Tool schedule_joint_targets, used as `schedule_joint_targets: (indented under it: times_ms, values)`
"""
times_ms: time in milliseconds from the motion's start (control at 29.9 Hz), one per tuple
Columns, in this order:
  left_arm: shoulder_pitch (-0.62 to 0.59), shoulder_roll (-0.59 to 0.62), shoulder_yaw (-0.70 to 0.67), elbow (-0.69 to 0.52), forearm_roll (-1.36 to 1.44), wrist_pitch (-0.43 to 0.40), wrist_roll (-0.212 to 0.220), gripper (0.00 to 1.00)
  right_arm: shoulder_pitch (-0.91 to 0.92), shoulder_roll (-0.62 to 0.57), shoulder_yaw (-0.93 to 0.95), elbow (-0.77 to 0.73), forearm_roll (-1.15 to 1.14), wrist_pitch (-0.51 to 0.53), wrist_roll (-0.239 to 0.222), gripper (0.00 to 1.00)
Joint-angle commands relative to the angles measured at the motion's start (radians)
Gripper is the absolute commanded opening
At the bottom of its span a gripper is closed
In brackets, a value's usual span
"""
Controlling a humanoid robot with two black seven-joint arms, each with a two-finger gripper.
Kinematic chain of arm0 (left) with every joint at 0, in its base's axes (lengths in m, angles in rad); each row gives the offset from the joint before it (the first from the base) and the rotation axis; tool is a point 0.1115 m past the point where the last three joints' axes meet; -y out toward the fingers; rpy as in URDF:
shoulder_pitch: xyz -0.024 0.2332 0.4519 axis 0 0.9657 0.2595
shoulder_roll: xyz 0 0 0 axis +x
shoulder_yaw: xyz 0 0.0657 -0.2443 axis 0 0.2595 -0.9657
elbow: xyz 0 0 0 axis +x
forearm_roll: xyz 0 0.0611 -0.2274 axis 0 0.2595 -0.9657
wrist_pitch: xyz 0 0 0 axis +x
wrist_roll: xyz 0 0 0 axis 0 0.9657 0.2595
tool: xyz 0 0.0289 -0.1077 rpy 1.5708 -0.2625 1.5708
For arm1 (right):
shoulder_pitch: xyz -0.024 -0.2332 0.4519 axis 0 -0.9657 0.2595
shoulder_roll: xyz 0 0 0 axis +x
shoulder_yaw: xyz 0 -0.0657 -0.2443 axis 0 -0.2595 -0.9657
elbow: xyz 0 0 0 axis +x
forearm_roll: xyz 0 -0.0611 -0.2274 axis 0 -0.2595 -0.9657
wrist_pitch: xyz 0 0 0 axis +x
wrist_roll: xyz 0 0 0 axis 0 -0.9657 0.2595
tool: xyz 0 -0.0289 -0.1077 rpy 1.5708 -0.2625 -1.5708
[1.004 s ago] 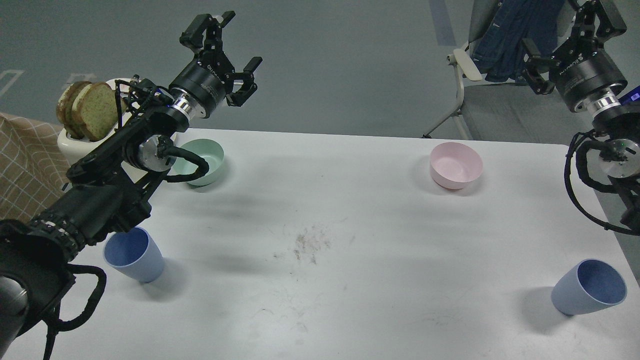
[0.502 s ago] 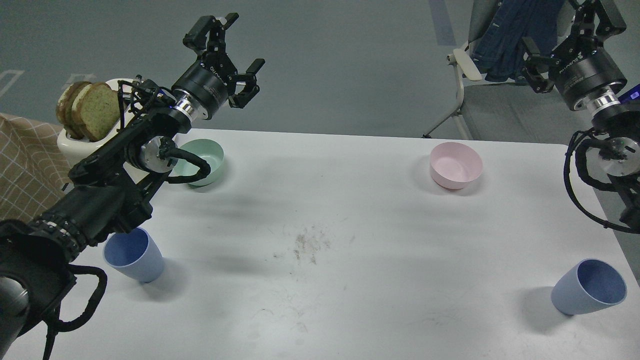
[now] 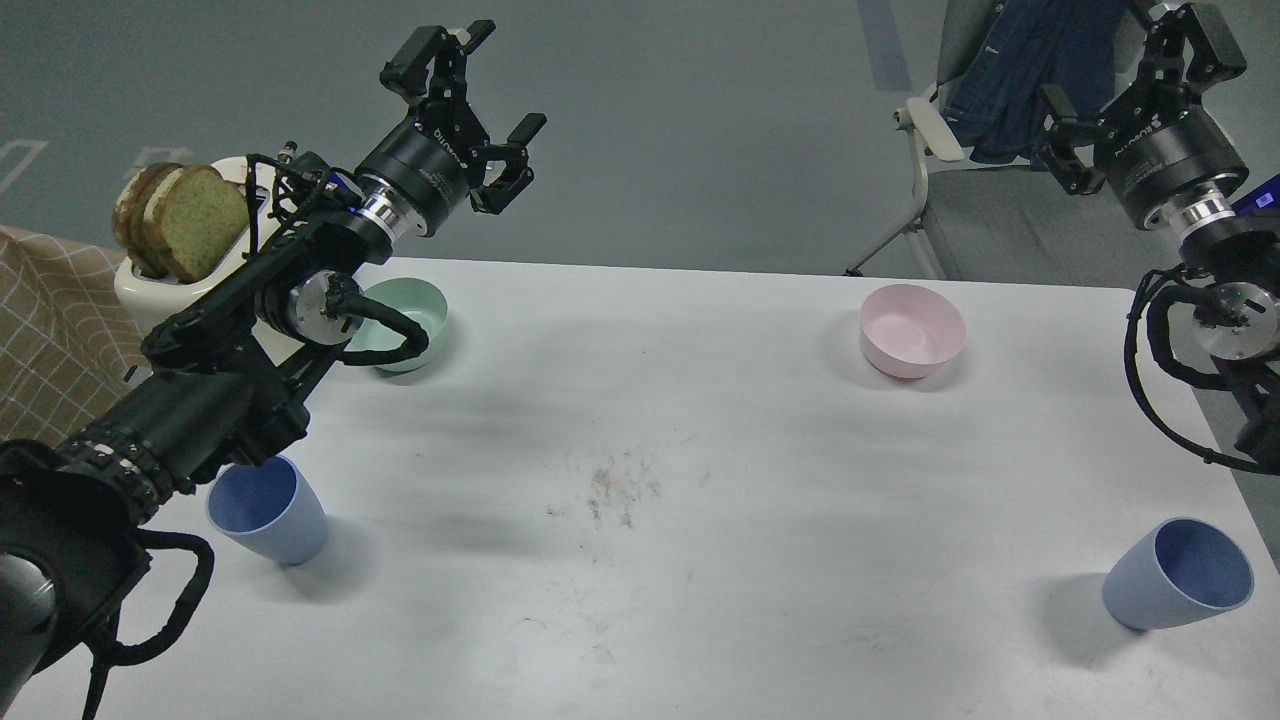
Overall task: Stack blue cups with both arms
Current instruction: 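Lower the left gripper toward the blue cup nearest it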
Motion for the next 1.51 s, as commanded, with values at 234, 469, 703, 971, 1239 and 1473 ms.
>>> schedule_joint_targets:
  times_ms: [234, 469, 703, 971, 1239, 1473]
  values:
    - [0.008, 0.021, -0.004, -0.011, 0.006, -0.033, 0.001, 0.98, -0.004, 0.008, -0.002, 0.000, 0.000, 0.000, 0.000, 1.00]
    - [0.008, 0.019, -0.007, -0.013, 0.037, -0.036, 0.001, 0.98, -0.002, 0.008, -0.004, 0.000, 0.000, 0.000, 0.000, 1.00]
    - [0.009, 0.023, -0.005, -0.023, 0.051, -0.038, 0.000, 0.98, 0.005, 0.018, -0.004, -0.001, 0.000, 0.000, 0.000, 1.00]
    - [0.014, 0.209, 0.001, -0.262, 0.321, -0.052, -0.018, 0.98, 0.011, 0.015, -0.006, 0.002, -0.002, 0.000, 0.000, 1.00]
    - [0.055, 0.660, 0.001, -0.684, 0.796, -0.088, -0.049, 0.96, 0.011, 0.020, -0.006, 0.008, -0.017, 0.000, 0.000, 1.00]
    - [0.187, 1.062, 0.036, -0.899, 1.197, -0.088, -0.193, 0.93, 0.010, 0.020, -0.006, 0.017, -0.023, 0.000, 0.000, 1.00]
